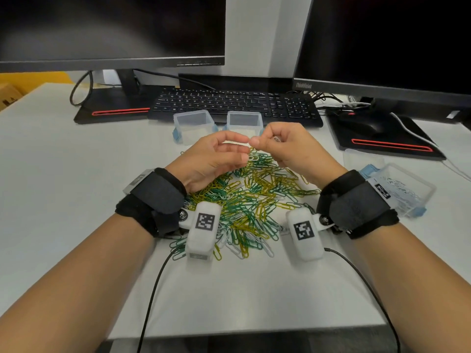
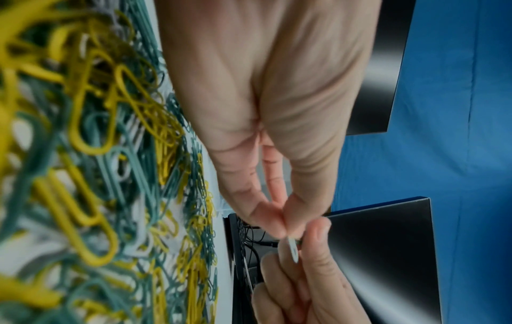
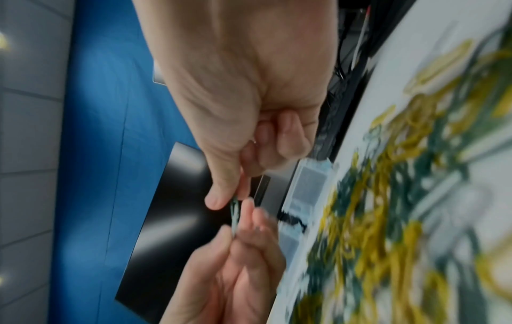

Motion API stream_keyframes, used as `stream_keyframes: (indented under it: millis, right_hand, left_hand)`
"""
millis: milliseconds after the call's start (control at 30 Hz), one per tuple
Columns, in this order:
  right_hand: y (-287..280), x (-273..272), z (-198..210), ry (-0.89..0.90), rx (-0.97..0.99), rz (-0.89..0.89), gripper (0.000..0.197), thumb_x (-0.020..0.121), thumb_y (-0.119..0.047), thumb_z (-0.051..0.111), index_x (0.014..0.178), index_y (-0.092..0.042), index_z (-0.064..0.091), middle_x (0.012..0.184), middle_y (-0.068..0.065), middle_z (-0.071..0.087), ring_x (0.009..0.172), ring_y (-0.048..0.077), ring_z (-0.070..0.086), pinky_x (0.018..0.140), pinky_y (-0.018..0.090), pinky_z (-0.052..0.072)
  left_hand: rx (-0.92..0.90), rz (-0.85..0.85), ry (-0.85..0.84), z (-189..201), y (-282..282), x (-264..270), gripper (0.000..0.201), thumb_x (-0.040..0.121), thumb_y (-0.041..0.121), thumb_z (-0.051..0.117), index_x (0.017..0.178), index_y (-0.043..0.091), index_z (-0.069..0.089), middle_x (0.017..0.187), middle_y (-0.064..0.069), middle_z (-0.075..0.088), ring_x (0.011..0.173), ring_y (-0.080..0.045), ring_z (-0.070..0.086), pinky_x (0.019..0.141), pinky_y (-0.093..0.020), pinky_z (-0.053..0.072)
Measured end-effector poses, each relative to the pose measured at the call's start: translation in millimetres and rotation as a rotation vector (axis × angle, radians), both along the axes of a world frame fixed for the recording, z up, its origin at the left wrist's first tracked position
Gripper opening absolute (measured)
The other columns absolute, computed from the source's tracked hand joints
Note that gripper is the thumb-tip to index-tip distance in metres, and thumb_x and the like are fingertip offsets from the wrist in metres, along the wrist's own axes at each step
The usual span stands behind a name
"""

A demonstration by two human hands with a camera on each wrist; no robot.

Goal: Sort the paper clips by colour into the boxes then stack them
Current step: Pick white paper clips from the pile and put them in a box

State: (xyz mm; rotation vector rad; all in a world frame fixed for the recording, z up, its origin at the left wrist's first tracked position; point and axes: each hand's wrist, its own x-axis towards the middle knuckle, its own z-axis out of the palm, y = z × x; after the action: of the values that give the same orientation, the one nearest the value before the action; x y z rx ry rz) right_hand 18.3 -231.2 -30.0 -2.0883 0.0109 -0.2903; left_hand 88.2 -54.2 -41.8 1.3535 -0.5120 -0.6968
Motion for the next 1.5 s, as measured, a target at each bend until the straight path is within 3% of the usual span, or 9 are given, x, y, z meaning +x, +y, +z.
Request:
stream_keyframes:
  millis: [100,233,367,467,600,867,1067,1300,1500]
  right_hand:
    - [13,2,-6,0.021,0.071,0.041,0.027,0.086,-0.033,0.07,0.07,-0.014,0.058,0.048,-0.013,0.041,0.042,0.001,0.033,0.046,0.014,0.028]
    - [6,2,-1,-0.049,0.122,-0.19,0.031,0.089,-0.033,0.067,0.077,-0.005,0.061,0.042,-0.022,0.049,0.042,-0.01,0.047,0.057,0.018,0.029]
    - [3,-5,2,0.066,-0.116,-0.184,0.03,0.086,-0.046,0.067,0.091,-0.017,0.071,0.055,-0.019,0.048,0.049,-0.006,0.045,0.057,0.018,0.032]
    - [16,-9,9,0.133,-0.217,0.115,0.017,0.086,-0.034,0.07,0.093,-0.018,0.072,0.046,-0.017,0.046,0.043,0.001,0.038,0.049,0.016,0.028]
    - [33,-10,-2,0.28,-0.296,0.414,0.015,0.081,-0.028,0.076,0.095,-0.023,0.073,0.044,-0.011,0.038,0.042,0.005,0.029,0.05,0.025,0.025]
    - [36,-6,-6,0.203,-0.451,0.301,0.007,0.086,-0.022,0.07,0.089,-0.017,0.073,0.052,-0.018,0.052,0.05,-0.002,0.043,0.052,0.012,0.032]
    - [8,-6,-1,0.23,0.111,0.164,0.005,0.087,-0.022,0.069,0.083,-0.02,0.069,0.049,-0.016,0.046,0.046,0.002,0.034,0.046,0.016,0.027]
    - [7,-2,-3,0.221,0.43,0.096,0.007,0.086,-0.01,0.068,0.08,-0.013,0.065,0.061,-0.007,0.055,0.05,0.003,0.036,0.043,0.016,0.027]
    - [7,1,-5,0.315,0.634,0.084,0.011,0.098,-0.014,0.051,0.088,-0.01,0.052,0.072,0.0,0.045,0.056,0.007,0.035,0.047,0.019,0.025]
  left_hand:
    - [0.013,-0.098,0.021,1,0,-1,0.039,0.077,-0.009,0.063,0.11,0.009,0.055,0.106,-0.007,0.062,0.082,-0.01,0.066,0.073,-0.021,0.056]
    - [-0.02,-0.027,0.016,4,3,0,0.029,0.082,-0.01,0.058,0.105,0.009,0.058,0.099,-0.005,0.058,0.074,-0.006,0.066,0.068,-0.017,0.055]
    - [-0.245,0.116,0.162,3,4,10,0.021,0.091,-0.003,0.051,0.108,0.006,0.06,0.1,-0.005,0.059,0.083,-0.006,0.062,0.075,-0.014,0.053]
    - [-0.442,0.2,0.417,3,7,20,0.02,0.095,-0.001,0.046,0.109,0.003,0.059,0.102,-0.009,0.059,0.088,-0.01,0.059,0.077,-0.015,0.053]
    - [-0.592,0.199,0.705,2,12,28,0.03,0.085,-0.005,0.05,0.113,0.003,0.058,0.093,-0.009,0.057,0.077,-0.013,0.054,0.065,-0.019,0.05]
    - [-0.246,0.106,0.599,0,9,19,0.017,0.088,0.018,0.041,0.093,0.008,0.054,0.072,-0.004,0.049,0.057,-0.012,0.045,0.051,-0.019,0.041]
    - [-0.029,-0.058,0.436,4,7,11,0.019,0.081,0.018,0.056,0.095,0.005,0.057,0.081,-0.006,0.055,0.069,-0.013,0.053,0.061,-0.019,0.053]
    - [-0.005,-0.137,0.38,6,2,4,0.035,0.09,0.01,0.053,0.123,-0.003,0.054,0.095,-0.013,0.063,0.083,-0.016,0.064,0.075,-0.02,0.057]
    - [0.066,-0.045,0.23,5,1,3,0.008,0.088,0.009,0.059,0.092,0.003,0.063,0.079,-0.004,0.062,0.065,-0.007,0.057,0.058,-0.011,0.052]
